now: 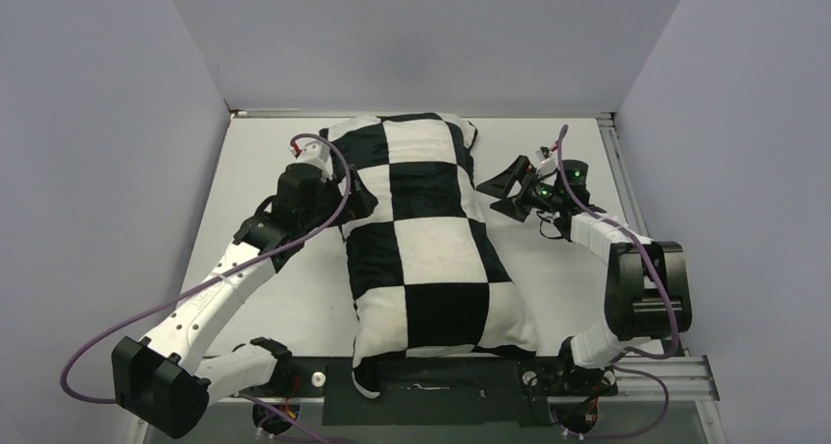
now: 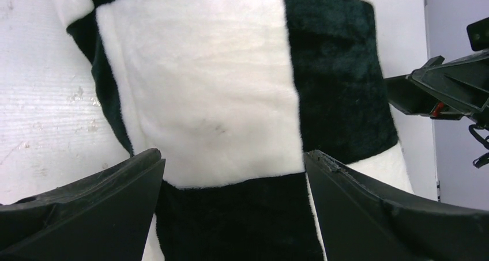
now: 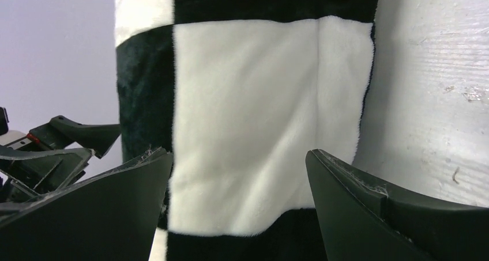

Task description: Remove the pillowcase from the pillow

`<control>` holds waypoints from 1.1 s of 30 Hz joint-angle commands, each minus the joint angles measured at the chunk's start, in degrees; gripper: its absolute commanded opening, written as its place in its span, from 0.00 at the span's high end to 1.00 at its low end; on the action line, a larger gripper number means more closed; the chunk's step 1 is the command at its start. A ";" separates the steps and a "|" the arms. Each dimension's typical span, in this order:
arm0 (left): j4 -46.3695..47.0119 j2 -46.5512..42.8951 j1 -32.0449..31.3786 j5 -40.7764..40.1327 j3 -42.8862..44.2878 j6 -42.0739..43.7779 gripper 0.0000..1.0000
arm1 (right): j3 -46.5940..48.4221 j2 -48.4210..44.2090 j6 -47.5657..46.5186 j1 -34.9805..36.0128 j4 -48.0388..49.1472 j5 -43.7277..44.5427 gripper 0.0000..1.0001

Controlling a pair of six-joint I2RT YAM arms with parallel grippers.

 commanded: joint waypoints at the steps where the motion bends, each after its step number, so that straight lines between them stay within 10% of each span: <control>1: 3.03 -1.20 0.33 -0.96 -3.94 -1.24 0.04 | -0.17 5.45 2.64 1.86 11.36 -2.34 0.10; 11: 11.21 2.12 0.33 2.95 -11.26 -7.09 0.04 | -3.15 15.67 12.38 8.68 32.36 -4.64 0.01; 21: 20.11 6.69 0.15 4.93 -14.76 -11.74 0.03 | 0.59 12.44 11.68 9.93 29.55 -5.93 0.90; 33: 30.05 14.32 -5.13 4.74 -5.10 -15.82 0.00 | 18.81 -0.90 -3.56 9.90 -3.26 -2.15 0.95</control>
